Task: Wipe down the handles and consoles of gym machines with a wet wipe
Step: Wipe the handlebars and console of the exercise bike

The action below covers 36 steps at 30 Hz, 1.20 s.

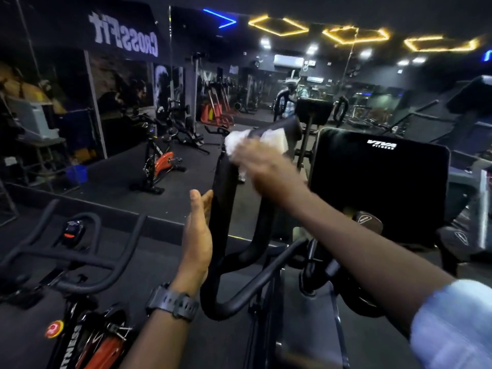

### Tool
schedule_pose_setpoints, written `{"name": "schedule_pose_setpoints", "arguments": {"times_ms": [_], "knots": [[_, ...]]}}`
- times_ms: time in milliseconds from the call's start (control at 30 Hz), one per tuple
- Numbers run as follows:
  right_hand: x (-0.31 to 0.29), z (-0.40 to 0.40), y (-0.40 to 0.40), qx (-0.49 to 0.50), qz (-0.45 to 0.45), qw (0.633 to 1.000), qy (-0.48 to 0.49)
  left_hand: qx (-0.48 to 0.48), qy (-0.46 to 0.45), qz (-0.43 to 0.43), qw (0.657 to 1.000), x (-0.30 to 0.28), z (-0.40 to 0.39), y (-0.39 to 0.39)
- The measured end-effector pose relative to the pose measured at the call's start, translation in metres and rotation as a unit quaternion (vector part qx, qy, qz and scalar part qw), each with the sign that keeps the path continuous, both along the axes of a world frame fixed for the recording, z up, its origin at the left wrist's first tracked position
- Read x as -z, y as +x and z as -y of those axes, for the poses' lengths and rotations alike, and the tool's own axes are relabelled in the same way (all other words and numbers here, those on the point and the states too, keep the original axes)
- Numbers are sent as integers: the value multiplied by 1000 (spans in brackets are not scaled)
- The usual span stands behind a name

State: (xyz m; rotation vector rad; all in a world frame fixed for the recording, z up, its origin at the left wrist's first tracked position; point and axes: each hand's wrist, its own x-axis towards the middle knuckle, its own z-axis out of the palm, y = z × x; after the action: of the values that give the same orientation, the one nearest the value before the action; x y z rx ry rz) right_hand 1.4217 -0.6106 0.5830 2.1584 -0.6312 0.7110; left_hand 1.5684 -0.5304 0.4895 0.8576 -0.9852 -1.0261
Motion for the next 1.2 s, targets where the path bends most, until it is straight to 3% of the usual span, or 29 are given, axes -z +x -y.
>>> {"name": "schedule_pose_setpoints", "arguments": {"times_ms": [67,100,200,300,400,467,533,633,667,833,967,1033,1133,1200], "knots": [[3,1,-4,-37,-107,993,25,-3,8,-13,1000,-1,-1,-1],[-8,3,-14,-43,-106,993,25,0,7,-14,1000,-1,-2,-1],[-43,-1,-45,5,-13,1000,-15,8,6,6,1000,1,-5,3],[-12,-10,-49,38,27,999,-17,8,9,17,1000,5,-5,4],[69,-36,-45,4,-130,989,71,4,8,40,999,7,-3,3],[82,-47,-50,-9,-222,970,100,-5,6,49,999,9,-3,2],[50,-35,-55,-17,-162,985,62,-5,6,54,999,12,0,2],[-13,-12,-61,63,70,996,-2,-6,20,61,998,15,1,-2],[-10,-12,-59,77,90,993,4,-11,22,61,998,16,0,-4],[121,-59,-47,-20,-131,984,121,-16,22,70,997,19,-2,0],[127,-59,-38,-36,-240,955,169,-28,32,53,998,22,-9,6],[89,-33,-22,-43,-195,970,136,-36,44,27,998,24,-8,4],[23,-2,-2,3,-41,994,103,-65,56,-8,996,28,-10,-1],[29,-2,0,12,12,994,112,-76,62,-25,995,34,-11,-3]]}}
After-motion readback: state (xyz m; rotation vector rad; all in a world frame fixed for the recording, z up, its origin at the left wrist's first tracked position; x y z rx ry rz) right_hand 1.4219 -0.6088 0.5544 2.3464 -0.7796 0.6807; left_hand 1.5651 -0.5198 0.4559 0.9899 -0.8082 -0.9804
